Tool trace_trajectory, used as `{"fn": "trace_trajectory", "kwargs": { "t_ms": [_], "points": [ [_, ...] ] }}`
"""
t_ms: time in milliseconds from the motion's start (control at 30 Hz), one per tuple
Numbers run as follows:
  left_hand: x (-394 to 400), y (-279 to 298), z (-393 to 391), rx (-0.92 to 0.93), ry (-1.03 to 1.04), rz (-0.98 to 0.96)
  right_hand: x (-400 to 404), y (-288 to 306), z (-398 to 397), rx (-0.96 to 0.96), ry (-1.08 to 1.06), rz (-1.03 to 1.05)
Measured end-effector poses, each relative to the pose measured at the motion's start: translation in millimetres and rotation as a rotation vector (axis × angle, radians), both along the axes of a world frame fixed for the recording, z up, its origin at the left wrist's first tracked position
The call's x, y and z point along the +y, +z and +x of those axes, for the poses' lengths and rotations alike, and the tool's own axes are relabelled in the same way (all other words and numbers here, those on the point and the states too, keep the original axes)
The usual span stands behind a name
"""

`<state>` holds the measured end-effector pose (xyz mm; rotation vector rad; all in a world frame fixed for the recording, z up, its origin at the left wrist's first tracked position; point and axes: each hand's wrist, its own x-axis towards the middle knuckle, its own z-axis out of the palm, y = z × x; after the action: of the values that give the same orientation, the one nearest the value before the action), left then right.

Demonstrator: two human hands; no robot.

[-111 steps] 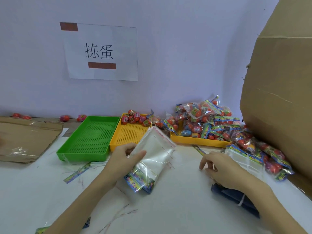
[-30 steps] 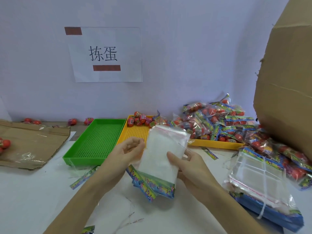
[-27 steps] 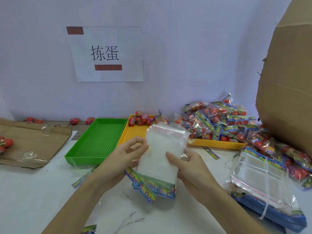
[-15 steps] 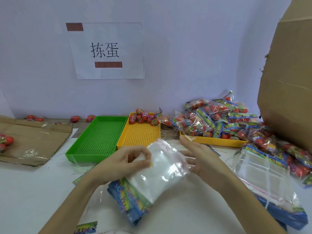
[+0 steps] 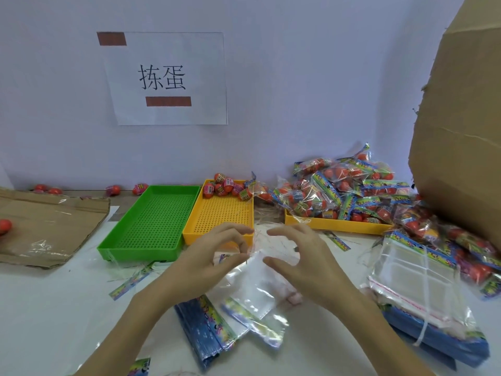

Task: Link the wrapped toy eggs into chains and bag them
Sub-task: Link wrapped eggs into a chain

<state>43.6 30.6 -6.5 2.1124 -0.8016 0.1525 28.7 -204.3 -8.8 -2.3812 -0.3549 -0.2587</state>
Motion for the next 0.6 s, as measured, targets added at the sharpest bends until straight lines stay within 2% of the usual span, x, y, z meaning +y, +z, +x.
{"fn": "trace_trajectory", "kwargs": {
  "t_ms": [133,233,367,467,600],
  "points": [
    [-10,-1,-3,0.080,0.044,-0.156,12,3,-5,0.106,0.231,0.348],
    [-11,-2,-3,0.180,0.030,-0.207,17,-1,-7,0.063,0.220,0.392],
    [-11,-3,-5,0.319,0.024,-0.283,11,4,-4,0.138,0.201,0.463],
    [-15,-4,-7,0.361,0.006,-0.335,9,7,-3,0.157,0.263,0.475],
    [-22,-6,-11,0.400,-0.038,-0.381,7,9,-1,0.190,0.242,0.466]
  ]
}}
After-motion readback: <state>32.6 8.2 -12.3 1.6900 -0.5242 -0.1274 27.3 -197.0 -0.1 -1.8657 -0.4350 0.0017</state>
